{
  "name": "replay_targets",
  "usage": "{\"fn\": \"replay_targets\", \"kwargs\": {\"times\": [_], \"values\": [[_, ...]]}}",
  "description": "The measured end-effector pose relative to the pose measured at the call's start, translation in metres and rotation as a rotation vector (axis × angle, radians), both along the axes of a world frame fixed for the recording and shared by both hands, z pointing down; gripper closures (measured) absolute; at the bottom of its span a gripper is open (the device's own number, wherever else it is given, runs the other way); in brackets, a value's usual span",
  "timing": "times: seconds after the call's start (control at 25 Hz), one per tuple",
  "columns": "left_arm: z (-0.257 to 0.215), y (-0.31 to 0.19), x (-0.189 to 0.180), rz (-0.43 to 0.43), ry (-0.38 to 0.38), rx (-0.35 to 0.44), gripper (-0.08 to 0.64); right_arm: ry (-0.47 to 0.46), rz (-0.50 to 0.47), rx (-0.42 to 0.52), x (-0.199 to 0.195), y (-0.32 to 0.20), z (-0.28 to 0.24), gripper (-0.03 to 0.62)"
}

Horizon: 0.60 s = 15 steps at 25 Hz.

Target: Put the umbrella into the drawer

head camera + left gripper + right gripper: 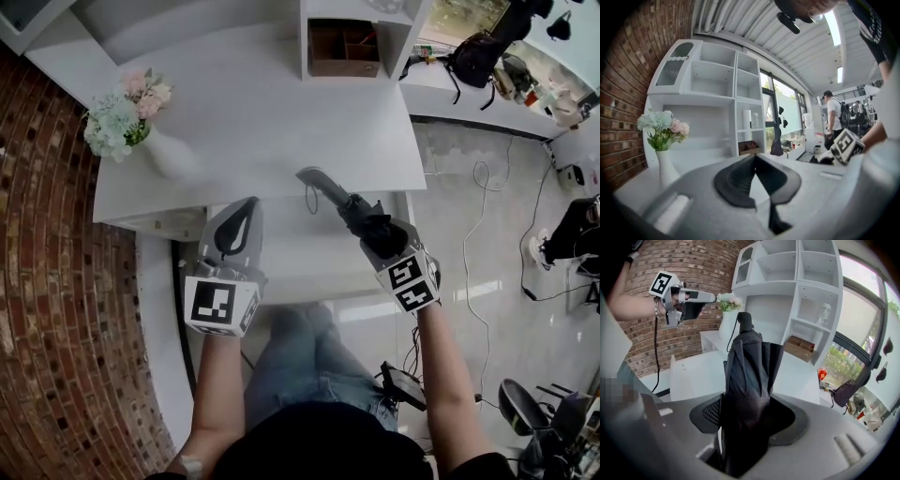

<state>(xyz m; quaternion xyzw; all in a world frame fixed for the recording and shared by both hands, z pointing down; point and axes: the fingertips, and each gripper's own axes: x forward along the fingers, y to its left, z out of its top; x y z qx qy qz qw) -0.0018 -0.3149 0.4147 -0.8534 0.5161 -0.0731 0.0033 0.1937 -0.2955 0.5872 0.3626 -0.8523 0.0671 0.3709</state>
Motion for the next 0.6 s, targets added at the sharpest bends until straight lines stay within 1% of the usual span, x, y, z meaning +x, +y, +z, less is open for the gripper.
{"fn": "replay_targets", "kwargs": {"times": [0.24, 0.6], "values": [[0.005, -0.006, -0.006, 0.009, -0.017, -0.024, 0.563, 0.028, -0.064, -0.069, -0.017, -0.001, 0.025, 0.347], [0.009, -0.014, -0.011, 0.032, -0.043, -0.032, 0.563, 0.112, -0.18, -0.162, -0.034, 0.0, 0.066, 0.347]]}}
